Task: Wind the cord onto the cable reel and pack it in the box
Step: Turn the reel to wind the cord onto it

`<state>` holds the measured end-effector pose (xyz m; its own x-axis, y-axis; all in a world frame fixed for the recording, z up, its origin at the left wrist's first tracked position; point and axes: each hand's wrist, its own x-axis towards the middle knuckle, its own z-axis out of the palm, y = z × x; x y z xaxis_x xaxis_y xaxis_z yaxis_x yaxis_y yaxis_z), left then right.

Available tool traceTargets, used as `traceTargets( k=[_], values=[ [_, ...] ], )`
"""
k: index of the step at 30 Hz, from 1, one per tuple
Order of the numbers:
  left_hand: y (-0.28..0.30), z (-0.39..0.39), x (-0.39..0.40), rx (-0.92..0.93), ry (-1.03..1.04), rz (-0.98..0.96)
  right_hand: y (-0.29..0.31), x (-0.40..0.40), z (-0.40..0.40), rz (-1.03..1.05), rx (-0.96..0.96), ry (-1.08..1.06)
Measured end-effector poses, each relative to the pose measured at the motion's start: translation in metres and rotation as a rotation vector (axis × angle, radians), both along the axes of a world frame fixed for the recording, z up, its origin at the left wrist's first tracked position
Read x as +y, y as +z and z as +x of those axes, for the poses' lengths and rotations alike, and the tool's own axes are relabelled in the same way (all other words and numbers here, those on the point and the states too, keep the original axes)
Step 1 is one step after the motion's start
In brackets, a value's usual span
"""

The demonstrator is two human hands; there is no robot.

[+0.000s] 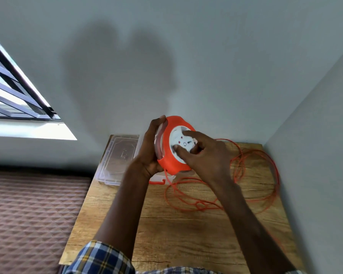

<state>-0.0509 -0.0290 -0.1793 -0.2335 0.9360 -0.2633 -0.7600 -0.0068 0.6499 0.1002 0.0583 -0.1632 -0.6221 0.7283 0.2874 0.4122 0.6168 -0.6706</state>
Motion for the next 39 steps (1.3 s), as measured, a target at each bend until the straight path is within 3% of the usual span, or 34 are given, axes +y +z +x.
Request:
traceTargets(
  k=[5,10,14,19,23,25,29,32,34,39],
  values=[
    [0.002,0.002,0.002,-0.011,0.001,0.005,0.008,0.011,0.01,0.164,0.011,0.009],
    [0.0,-0.002,-0.001,0.013,-0.047,-0.018,0.008,0.022,0.023,0.101,-0.121,0.38],
    [-0.006,-0.002,-0.008,0.04,-0.087,-0.06,0.004,0.025,0.029,0.057,-0.232,0.504],
    [-0.001,0.0,-0.008,0.027,-0.054,-0.046,0.002,0.016,0.023,0.166,-0.208,0.389],
    [0.002,0.004,-0.003,0.023,-0.006,-0.026,-0.001,0.002,0.01,0.058,-0.079,0.019],
    [0.001,0.006,-0.004,0.025,-0.007,-0.037,-0.004,-0.002,0.005,0.079,-0.064,-0.05],
    [0.0,0.001,-0.007,-0.005,-0.004,0.0,-0.002,0.008,0.014,0.122,0.087,0.075],
    [-0.001,-0.008,-0.009,-0.036,-0.051,0.017,-0.005,0.024,0.021,0.227,-0.017,0.371],
    [-0.004,-0.012,-0.01,-0.03,-0.091,-0.002,-0.006,0.024,0.021,0.163,-0.079,0.466],
    [-0.007,-0.01,-0.007,0.019,-0.126,-0.052,-0.008,0.02,0.019,0.199,-0.15,0.447]
  ],
)
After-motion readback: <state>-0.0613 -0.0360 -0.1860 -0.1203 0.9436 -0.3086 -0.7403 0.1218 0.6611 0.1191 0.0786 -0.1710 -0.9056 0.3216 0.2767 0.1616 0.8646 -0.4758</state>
